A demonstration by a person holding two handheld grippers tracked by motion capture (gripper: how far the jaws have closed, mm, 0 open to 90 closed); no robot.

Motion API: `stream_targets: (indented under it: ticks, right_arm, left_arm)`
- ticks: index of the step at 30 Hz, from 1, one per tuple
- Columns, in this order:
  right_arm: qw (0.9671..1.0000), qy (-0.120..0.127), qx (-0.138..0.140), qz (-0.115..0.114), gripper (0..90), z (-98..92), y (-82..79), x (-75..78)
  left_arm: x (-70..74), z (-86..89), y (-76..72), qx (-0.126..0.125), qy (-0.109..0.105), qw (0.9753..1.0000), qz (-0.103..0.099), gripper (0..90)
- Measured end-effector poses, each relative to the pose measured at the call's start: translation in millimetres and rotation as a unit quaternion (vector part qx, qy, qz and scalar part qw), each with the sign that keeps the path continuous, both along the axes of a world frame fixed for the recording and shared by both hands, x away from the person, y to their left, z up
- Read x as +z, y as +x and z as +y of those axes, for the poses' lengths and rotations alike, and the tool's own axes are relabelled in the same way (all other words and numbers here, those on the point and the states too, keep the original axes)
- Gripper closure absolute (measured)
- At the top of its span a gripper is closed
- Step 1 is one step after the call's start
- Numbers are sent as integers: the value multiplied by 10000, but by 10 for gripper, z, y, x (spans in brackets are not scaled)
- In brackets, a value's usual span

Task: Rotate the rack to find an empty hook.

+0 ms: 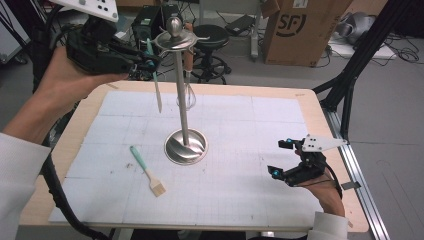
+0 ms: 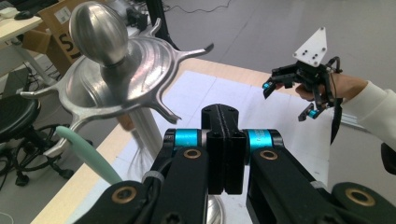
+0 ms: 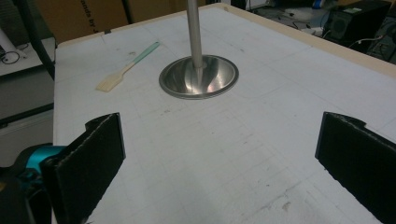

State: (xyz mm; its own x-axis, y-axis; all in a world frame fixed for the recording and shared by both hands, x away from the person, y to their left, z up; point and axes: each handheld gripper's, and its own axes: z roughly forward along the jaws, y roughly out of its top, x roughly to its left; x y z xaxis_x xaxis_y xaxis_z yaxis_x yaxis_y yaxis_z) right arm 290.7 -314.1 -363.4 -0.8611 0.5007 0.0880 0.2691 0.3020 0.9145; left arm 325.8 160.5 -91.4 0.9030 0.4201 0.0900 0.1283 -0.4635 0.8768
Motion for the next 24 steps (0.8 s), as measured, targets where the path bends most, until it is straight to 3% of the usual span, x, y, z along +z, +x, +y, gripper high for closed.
stream_targets:
  ticks: [10,24]
  right_arm:
    - [10000,0,-9,0,2,-14,-7,0]
    - [9998,-136,-79,85,2,-1,-16,-45]
  left_arm:
    - [-41,35,139,155,59,9999,14,898]
    - [-58,216,310,93,-21,10000,14,898]
